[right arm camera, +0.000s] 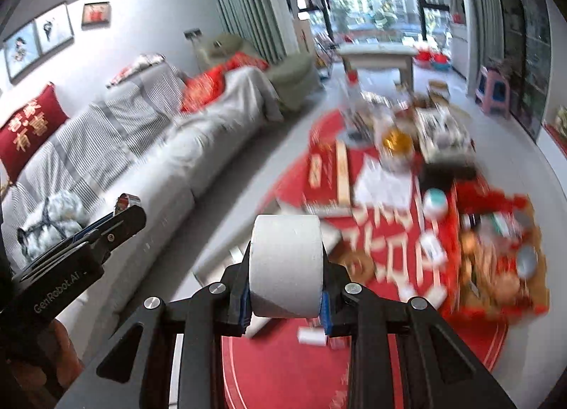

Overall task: Organize rigid objects
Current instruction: 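Carry the hose clamp and tape roll into the white tray and release both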

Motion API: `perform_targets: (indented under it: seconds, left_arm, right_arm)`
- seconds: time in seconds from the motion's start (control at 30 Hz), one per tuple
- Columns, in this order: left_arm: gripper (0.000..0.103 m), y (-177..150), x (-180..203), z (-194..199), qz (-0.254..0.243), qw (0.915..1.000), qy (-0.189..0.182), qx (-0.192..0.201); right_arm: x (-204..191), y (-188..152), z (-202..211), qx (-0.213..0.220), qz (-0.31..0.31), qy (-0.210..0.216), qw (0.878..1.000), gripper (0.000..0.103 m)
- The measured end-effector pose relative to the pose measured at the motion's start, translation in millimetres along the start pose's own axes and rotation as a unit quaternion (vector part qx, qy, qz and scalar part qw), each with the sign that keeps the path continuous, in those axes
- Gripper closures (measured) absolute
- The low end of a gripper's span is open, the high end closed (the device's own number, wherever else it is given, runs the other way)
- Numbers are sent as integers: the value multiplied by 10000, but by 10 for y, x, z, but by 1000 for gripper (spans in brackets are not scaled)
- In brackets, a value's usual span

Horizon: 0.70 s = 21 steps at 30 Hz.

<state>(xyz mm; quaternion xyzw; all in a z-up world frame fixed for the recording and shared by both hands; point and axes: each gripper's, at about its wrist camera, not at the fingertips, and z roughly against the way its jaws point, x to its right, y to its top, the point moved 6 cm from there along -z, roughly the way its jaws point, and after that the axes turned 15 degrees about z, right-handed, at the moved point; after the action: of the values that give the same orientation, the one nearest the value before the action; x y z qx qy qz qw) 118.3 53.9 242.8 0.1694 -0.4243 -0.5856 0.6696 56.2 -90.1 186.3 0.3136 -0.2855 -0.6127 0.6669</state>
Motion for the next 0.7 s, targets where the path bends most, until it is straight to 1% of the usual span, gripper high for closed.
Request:
perform_targets:
  seconds: [0.1,0.17,0.23,0.3,0.37,0.47,0.6,0.63,0.7]
  left_arm:
    - [59,340,-33,9,107,9995,78,272]
    - [59,467,-75,-54,148,9991,188,354]
    - [59,543,-156,-174,235,9986,312,355]
    - [59,549,-270,-339,315,9979,480,292]
    - [59,481,-385,-537,349,9971,653,172]
    - [59,255,-580,-893,364,9949,932,-109]
    - [59,-115,-825,-1491,458,9883,1293,-673]
    - [59,-221,-909,-1664,505,9853,1390,-855]
    - [59,-404,-971,-1812,530,9819,1502,-1025]
  right_arm:
    - [-60,402,25,271,163,23,9995,73]
    - [-102,577,24,375,226,86,9990,73]
    - [-146,769,-47,445,322,125,9984,73]
    - [-157,858,-153,426,354,173,9983,73]
    - [-156,877,-309,334,333,236,9986,73]
    - [-168,783,-661,32,314,318,9990,73]
    - [-162,477,-1249,-603,229,387,9972,73]
    - [-164,396,-1416,-778,217,377,9960,73]
    - [-167,276,-1657,-1043,182,392,9936,73]
